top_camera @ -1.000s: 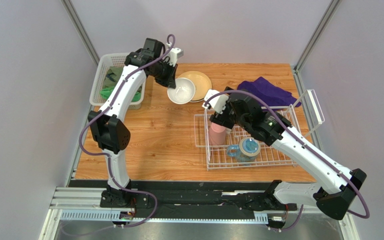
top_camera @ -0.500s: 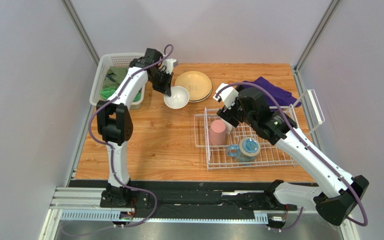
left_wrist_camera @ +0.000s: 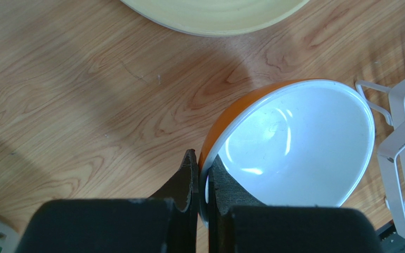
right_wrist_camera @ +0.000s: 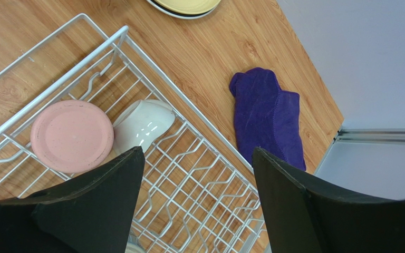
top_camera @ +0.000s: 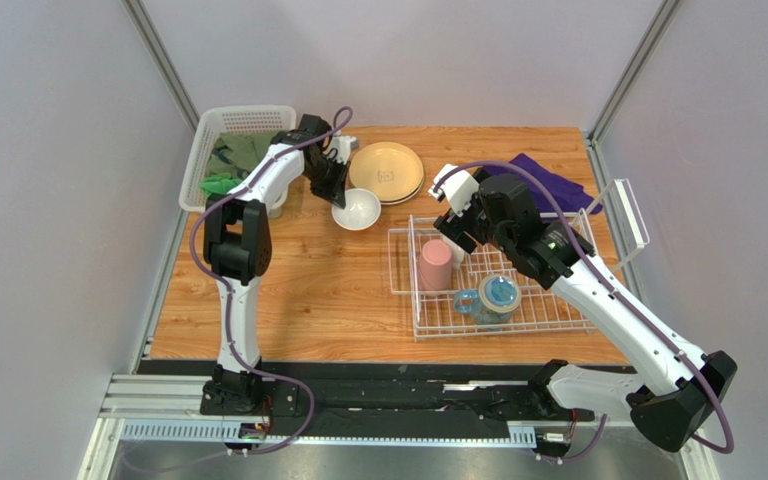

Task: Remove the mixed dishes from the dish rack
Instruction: Place the bowl at the center of the board.

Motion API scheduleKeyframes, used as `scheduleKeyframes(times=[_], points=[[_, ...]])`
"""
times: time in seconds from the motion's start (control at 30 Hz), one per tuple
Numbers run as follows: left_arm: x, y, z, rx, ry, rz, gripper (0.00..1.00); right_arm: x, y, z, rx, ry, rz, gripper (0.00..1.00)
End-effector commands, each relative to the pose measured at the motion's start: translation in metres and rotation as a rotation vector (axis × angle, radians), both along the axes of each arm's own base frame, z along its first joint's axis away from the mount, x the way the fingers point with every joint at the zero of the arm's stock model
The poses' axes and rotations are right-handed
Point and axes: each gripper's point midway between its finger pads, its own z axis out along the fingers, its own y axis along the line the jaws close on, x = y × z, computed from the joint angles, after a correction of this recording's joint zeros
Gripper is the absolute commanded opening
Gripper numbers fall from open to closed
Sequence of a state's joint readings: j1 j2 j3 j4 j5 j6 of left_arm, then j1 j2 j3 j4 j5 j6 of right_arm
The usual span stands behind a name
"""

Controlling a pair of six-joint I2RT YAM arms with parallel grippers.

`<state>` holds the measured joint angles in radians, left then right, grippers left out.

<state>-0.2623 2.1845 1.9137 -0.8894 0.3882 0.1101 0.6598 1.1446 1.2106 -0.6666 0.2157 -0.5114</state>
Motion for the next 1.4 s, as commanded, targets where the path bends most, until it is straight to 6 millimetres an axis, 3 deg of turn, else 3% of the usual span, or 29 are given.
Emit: scheduleKeyframes(times=[0.0,0.2,0.37,0.67,1.07,1.37], points=[[0.006,-0.015,0.0,-0.048,-0.022,-0.003,0.0,0.006,0.005,0.009,0.052,-0.027,-0.009,0.81],[0.004,-0.02,-0.01,-0.035,-0.01,-0.011,0.0,0.009,-0.003,-0.003,0.087,0.031,-0.055,0.81],[0.0,-0.026,-0.019,-0.024,0.003,-0.026,0.04,0.014,-0.017,-0.014,0.167,0.1,-0.1,0.81],[-0.002,-0.03,-0.022,-0.015,0.006,-0.035,0.13,0.014,-0.025,-0.036,0.25,0.201,-0.124,0.8],[-0.007,-0.028,-0.023,-0.008,0.002,-0.044,0.32,0.025,-0.03,-0.06,0.368,0.343,-0.157,0.77],[-0.006,-0.025,-0.014,0.006,-0.029,-0.047,0.47,0.023,-0.019,-0.07,0.465,0.449,-0.108,0.65]])
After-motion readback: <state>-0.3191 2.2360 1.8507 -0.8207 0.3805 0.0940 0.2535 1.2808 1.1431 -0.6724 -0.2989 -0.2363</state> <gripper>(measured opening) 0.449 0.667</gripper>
